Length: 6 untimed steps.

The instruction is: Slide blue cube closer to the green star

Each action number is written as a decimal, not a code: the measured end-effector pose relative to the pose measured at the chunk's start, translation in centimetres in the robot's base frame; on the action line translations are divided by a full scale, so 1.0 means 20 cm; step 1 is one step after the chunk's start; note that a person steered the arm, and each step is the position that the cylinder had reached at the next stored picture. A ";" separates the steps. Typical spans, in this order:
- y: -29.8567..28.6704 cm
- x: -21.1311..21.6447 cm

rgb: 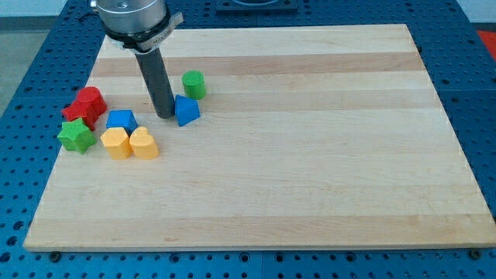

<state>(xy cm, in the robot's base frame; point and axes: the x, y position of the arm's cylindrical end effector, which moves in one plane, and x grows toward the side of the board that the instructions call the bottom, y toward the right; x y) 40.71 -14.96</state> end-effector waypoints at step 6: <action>-0.39 0.03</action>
